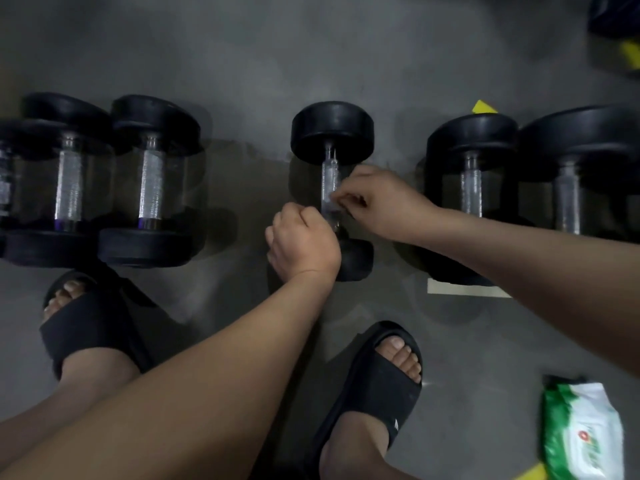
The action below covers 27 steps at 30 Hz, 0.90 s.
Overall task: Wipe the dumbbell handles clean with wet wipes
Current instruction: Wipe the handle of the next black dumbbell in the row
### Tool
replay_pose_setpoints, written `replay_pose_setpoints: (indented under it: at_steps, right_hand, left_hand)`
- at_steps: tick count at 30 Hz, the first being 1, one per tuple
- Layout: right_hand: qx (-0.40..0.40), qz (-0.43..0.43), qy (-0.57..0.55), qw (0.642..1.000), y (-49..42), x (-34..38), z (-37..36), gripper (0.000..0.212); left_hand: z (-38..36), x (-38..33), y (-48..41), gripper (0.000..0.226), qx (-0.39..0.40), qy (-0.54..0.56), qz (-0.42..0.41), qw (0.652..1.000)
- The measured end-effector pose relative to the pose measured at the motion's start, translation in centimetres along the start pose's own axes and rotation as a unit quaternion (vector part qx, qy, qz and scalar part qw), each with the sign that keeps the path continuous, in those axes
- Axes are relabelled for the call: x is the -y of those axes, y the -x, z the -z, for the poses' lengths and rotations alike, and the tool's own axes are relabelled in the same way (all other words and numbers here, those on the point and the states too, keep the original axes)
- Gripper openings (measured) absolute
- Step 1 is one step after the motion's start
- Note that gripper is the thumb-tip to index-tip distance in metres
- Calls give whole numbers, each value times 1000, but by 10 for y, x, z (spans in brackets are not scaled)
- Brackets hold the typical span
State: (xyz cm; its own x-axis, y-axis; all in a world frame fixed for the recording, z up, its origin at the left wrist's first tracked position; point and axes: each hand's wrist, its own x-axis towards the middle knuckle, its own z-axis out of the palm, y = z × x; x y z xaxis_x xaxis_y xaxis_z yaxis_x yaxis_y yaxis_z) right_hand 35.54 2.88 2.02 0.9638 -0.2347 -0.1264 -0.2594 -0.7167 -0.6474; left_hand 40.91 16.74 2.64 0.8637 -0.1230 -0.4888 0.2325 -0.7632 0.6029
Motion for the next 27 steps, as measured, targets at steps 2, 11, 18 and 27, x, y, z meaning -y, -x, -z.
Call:
replay_pose_setpoints:
  at_steps: [2, 11, 18, 27]
  right_hand:
    - [-24, -60, 5, 998, -3, 7, 14, 13]
    - [1, -107, 53, 993, 14, 24, 45, 17]
    - [-146, -186, -68, 969, -22, 19, -1, 16]
    - [-164, -131, -3, 978, -22, 0, -20, 16]
  left_hand:
    - [5, -2, -3, 29, 45, 9, 1, 999]
    - [58, 26, -14, 22, 233, 12, -78, 969]
    - [70, 47, -29, 52, 313, -26, -131, 940]
    - [55, 42, -14, 42, 270, -38, -157, 949]
